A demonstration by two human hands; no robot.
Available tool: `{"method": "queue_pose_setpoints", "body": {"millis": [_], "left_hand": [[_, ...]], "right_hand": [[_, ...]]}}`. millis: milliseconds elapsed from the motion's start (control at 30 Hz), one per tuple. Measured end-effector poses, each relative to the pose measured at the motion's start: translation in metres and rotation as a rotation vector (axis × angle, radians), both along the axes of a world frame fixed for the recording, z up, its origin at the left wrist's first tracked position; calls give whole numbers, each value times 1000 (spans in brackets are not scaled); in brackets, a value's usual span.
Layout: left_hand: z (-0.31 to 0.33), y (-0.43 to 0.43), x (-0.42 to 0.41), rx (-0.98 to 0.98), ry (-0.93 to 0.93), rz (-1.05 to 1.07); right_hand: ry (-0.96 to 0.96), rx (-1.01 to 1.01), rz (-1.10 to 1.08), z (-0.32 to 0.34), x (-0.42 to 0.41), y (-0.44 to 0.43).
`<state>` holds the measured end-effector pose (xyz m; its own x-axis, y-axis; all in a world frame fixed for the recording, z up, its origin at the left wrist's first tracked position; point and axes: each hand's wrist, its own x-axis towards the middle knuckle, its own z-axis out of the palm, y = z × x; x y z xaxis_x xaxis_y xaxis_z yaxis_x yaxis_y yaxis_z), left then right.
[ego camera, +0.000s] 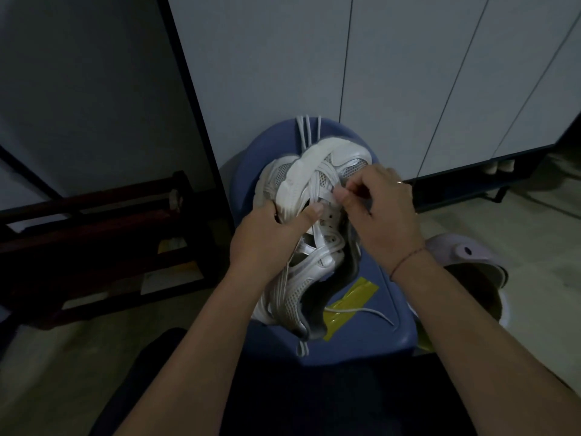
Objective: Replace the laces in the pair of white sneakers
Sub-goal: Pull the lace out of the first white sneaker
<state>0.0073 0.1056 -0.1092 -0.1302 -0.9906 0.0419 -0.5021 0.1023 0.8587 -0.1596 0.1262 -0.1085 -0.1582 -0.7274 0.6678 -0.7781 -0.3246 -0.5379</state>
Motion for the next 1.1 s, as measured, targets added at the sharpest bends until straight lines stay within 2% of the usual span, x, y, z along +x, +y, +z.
{"method": "queue_pose_setpoints", "body": {"millis": [133, 233, 333, 433, 567, 633, 700, 800, 867, 967, 1100], "left_hand": [[4, -4, 5, 16, 62, 34], [3, -6, 8, 6, 34, 51], [2, -4, 5, 23, 48, 54], [3, -3, 2, 7, 32, 38], [1, -1, 0, -8, 6, 20], [0, 1, 0, -2, 17, 6], [0, 0, 1, -4, 43, 14], [0, -6, 5, -6, 58, 52], [0, -7, 7, -4, 36, 61], [0, -6, 6, -8, 17, 52], [-2, -3, 1, -3, 36, 22]], "right_hand": [[-272, -73, -143, 3, -24, -2], [-433, -41, -256, 1, -48, -3], [-324, 37, -197, -2, -44, -4], [-171, 49, -20, 0, -24, -2], [10, 33, 47, 0, -7, -1], [-27, 0, 87, -1, -5, -1], [-162, -45, 87, 2, -9, 0], [-418, -86, -39, 6, -28, 0], [-510, -78, -122, 4, -42, -2], [-433, 32, -101, -1, -40, -3], [-275, 50, 76, -1, -14, -2]]}}
